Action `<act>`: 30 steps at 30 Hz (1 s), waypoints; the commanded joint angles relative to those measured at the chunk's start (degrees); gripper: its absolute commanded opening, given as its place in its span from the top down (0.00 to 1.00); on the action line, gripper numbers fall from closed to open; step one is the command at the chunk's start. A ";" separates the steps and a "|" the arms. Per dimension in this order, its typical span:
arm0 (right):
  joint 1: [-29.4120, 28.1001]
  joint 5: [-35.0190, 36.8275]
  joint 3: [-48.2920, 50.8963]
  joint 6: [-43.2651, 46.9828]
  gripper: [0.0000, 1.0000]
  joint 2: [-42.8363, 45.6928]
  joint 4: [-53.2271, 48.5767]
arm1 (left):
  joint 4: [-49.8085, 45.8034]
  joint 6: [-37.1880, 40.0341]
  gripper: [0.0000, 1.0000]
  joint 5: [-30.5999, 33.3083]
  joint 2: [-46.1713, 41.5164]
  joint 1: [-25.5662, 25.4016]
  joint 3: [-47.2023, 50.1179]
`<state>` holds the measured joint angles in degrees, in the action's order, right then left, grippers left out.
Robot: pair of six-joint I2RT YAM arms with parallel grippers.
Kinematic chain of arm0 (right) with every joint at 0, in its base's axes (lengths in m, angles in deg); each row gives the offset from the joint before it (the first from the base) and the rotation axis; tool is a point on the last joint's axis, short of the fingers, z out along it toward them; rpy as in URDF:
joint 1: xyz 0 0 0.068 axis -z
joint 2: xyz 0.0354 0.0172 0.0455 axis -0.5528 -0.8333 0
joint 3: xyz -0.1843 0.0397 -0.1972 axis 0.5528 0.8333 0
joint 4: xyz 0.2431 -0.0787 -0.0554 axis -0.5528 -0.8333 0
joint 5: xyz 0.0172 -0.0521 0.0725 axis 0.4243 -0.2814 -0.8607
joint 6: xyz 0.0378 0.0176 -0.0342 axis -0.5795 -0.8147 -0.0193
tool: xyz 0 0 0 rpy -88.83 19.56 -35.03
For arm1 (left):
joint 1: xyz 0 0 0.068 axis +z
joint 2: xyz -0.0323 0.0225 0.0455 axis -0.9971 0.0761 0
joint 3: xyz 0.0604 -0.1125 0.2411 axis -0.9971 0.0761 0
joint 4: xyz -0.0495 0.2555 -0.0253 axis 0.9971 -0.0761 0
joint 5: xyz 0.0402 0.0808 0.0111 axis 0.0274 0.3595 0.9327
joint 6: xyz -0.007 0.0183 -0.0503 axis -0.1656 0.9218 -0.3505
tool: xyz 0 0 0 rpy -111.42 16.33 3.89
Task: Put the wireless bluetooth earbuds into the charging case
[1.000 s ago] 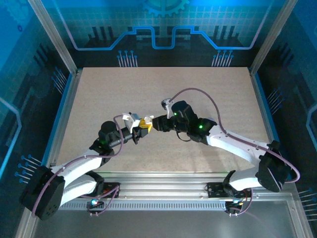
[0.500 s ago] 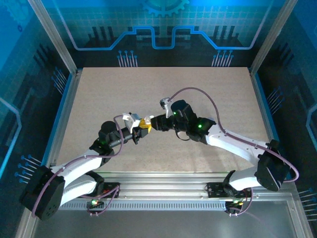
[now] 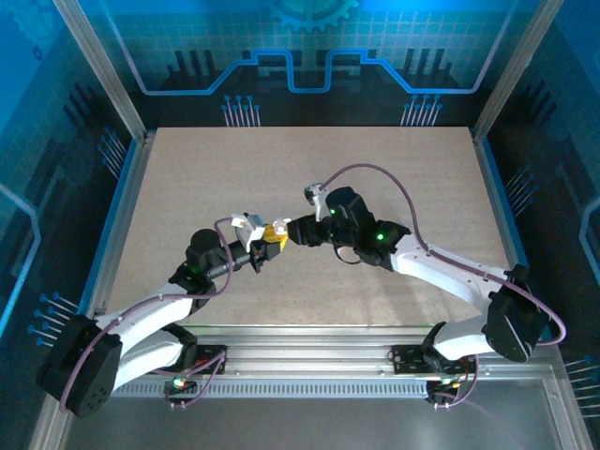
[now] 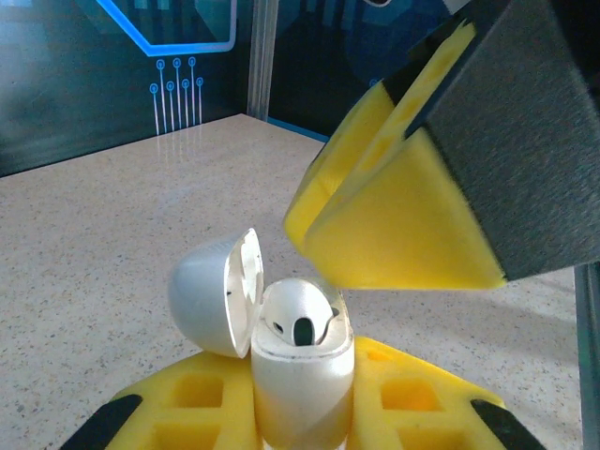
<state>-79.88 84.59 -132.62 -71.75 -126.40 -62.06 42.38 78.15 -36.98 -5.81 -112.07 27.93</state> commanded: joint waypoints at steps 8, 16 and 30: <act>3.62 5.88 -4.03 -6.40 0.58 8.26 -28.27 | -1.10 2.33 0.89 -0.39 -0.09 -0.37 -0.39; 13.19 0.83 -6.15 -11.77 0.59 1.59 -43.77 | -2.76 3.51 0.89 -0.29 -0.75 -0.37 -0.72; 18.82 -0.45 -13.87 -10.54 0.63 -18.05 -45.56 | -5.22 4.84 0.89 0.90 -2.39 -0.36 -1.02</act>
<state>-61.61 85.46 -143.05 -82.29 -141.02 -106.10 37.81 81.30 -36.90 -7.10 -112.07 27.91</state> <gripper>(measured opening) 0.378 0.220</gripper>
